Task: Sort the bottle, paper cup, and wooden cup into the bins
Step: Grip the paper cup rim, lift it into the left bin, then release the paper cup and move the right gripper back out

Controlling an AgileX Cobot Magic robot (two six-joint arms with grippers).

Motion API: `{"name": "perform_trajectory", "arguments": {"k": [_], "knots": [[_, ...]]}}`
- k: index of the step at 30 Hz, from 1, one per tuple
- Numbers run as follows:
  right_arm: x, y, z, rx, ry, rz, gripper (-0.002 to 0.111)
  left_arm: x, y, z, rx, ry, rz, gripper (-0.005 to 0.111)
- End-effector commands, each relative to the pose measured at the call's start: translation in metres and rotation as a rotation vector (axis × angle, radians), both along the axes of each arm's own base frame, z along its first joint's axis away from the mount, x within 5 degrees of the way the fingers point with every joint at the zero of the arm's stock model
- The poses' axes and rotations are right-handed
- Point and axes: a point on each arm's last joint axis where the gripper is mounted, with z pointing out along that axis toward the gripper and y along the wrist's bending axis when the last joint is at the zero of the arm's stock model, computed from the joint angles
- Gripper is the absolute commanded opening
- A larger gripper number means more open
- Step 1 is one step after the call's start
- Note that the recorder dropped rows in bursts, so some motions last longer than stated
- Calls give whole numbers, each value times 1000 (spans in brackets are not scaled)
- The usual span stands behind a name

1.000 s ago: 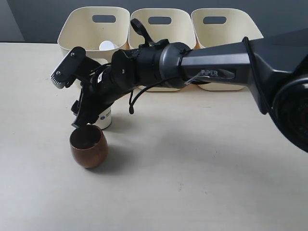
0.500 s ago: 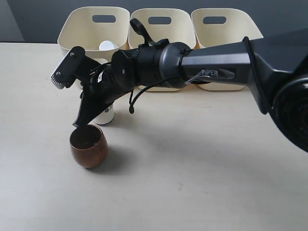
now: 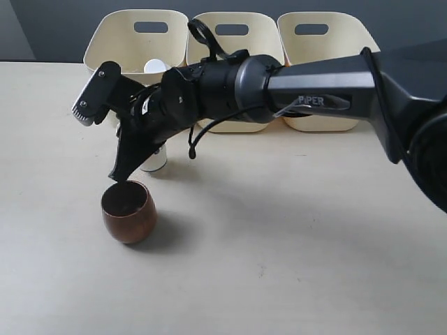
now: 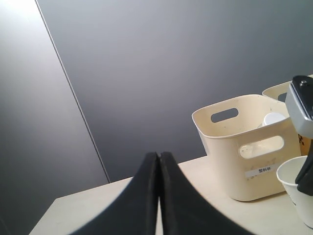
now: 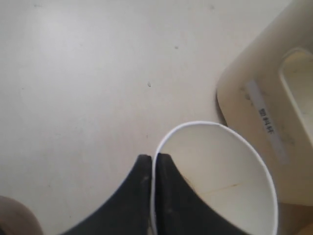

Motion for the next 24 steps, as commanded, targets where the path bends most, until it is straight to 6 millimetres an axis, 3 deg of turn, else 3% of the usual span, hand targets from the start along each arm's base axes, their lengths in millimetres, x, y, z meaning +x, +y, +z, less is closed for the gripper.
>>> {"name": "perform_trajectory", "arguments": {"k": [1, 8, 15, 18, 21, 24], "knots": [[-2, -3, 31, 35, -44, 7, -1, 0, 0, 0, -2, -5, -3, 0], [-12, -13, 73, 52, -74, 28, -1, 0, 0, 0, -2, -5, -3, 0], [-31, -46, 156, 53, -248, 6, -1, 0, 0, 0, -2, -5, -3, 0], [-31, -63, 179, 10, -348, -72, -1, 0, 0, 0, -2, -5, -3, 0], [-22, -68, 175, -37, -418, -151, -1, 0, 0, 0, -2, -5, -3, 0], [-9, -66, 154, -77, -474, -196, -1, 0, 0, 0, -2, -5, -3, 0]]}}
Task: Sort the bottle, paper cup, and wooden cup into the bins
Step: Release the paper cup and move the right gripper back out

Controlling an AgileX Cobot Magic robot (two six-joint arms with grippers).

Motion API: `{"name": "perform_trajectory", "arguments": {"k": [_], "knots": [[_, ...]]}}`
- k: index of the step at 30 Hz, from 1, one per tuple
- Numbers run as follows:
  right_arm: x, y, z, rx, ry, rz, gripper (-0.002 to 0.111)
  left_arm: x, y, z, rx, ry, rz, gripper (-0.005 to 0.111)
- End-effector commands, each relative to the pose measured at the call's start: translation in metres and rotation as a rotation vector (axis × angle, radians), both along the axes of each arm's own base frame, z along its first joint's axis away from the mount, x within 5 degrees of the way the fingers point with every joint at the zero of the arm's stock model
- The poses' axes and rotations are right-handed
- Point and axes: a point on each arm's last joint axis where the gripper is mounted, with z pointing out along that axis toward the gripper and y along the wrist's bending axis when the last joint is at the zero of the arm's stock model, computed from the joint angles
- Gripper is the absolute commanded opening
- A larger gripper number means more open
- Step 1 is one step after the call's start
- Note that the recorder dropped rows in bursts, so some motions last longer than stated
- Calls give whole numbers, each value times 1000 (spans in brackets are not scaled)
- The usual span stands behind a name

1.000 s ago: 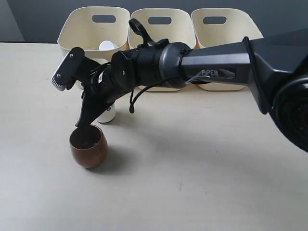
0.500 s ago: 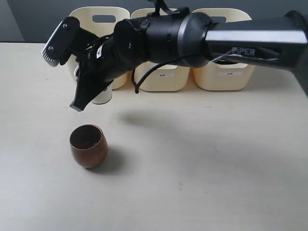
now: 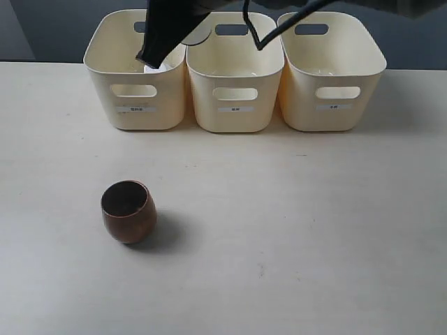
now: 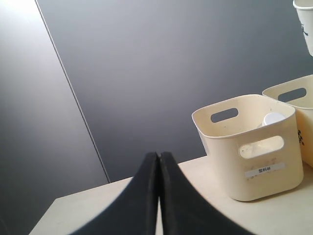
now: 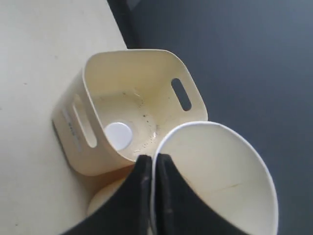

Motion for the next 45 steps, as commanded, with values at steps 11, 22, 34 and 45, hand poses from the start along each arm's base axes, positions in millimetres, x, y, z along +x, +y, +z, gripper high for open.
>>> {"name": "perform_trajectory", "arguments": {"k": [11, 22, 34, 45], "knots": [[61, -6, -77, -31, -60, -235, -1, 0, 0, 0, -2, -5, -3, 0], [84, -19, -101, 7, -59, -321, -1, 0, 0, 0, -2, -5, -3, 0], [96, -23, -124, 34, -82, -430, -1, 0, 0, 0, -2, -5, -3, 0], [94, -28, -121, 54, -60, -501, 46, 0, 0, 0, -2, -5, -3, 0]]}}
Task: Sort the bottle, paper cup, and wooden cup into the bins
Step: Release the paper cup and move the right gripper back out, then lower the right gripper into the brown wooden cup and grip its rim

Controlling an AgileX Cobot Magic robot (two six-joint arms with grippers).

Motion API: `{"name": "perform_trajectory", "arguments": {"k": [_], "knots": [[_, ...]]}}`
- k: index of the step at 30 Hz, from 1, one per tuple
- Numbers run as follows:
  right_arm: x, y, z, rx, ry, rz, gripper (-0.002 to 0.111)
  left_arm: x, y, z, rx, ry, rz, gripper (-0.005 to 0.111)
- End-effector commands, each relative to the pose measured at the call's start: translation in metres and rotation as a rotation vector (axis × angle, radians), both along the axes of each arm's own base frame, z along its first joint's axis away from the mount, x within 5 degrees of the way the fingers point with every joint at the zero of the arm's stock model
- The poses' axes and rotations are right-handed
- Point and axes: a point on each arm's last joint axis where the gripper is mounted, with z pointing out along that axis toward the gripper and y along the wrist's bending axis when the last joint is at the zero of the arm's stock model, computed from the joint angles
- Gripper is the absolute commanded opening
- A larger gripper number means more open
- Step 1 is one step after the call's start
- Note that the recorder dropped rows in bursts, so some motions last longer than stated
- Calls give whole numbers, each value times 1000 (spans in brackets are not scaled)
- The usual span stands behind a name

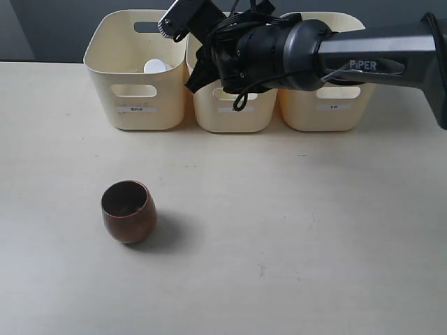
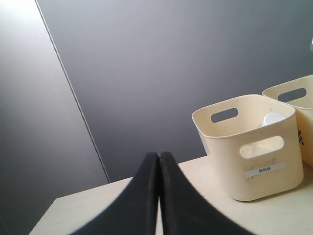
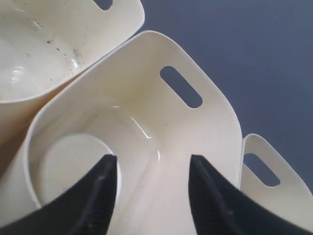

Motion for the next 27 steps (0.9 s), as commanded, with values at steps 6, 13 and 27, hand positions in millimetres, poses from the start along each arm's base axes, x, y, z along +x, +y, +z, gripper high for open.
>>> {"name": "perform_trajectory", "arguments": {"k": [6, 13, 27], "knots": [[-30, 19, 50, 100, -43, 112, 46, 0, 0, 0, -2, -5, -3, 0], [-99, 60, 78, 16, 115, 460, 46, 0, 0, 0, -2, -5, -3, 0], [-173, 67, 45, -157, 776, 954, 39, 0, 0, 0, -2, -5, -3, 0]]}}
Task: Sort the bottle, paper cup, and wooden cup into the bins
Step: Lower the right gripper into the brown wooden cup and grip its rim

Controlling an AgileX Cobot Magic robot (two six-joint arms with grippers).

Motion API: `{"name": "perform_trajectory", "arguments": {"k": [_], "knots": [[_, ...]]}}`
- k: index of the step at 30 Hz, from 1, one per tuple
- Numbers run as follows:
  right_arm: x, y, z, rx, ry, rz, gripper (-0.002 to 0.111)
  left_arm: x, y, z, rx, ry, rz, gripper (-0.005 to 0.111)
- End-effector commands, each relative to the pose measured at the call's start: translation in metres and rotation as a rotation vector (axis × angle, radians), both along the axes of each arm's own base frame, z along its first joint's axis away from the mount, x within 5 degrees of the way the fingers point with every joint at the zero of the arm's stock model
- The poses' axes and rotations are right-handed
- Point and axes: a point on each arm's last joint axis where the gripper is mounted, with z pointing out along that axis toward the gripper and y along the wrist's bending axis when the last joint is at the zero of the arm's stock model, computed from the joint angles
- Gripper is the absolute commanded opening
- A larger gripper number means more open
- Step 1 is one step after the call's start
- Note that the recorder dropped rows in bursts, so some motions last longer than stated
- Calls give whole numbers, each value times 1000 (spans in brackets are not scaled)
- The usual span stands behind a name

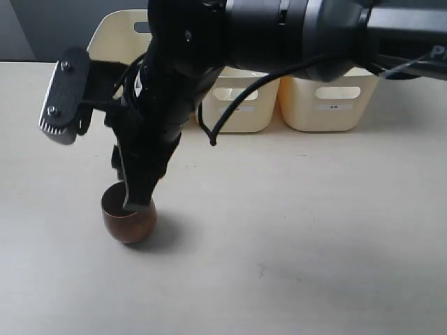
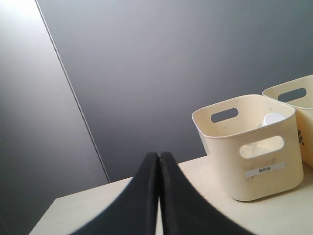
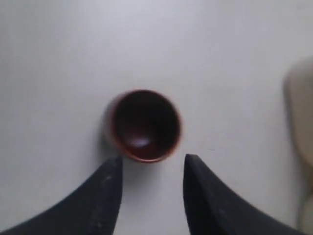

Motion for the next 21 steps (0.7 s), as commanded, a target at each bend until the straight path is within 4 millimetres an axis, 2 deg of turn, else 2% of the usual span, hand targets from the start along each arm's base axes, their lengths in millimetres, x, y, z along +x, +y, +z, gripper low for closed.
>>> {"name": "perform_trajectory", "arguments": {"k": [1, 9, 15, 21], "knots": [[-16, 1, -2, -6, 152, 89, 39, 0, 0, 0, -2, -5, -3, 0], [-5, 13, -34, -20, 144, 93, 39, 0, 0, 0, -2, -5, -3, 0], [2, 19, -61, -59, 141, 94, 58, 0, 0, 0, -2, -5, -3, 0], [8, 25, -71, -36, 104, 88, 59, 0, 0, 0, -2, -5, -3, 0]]}}
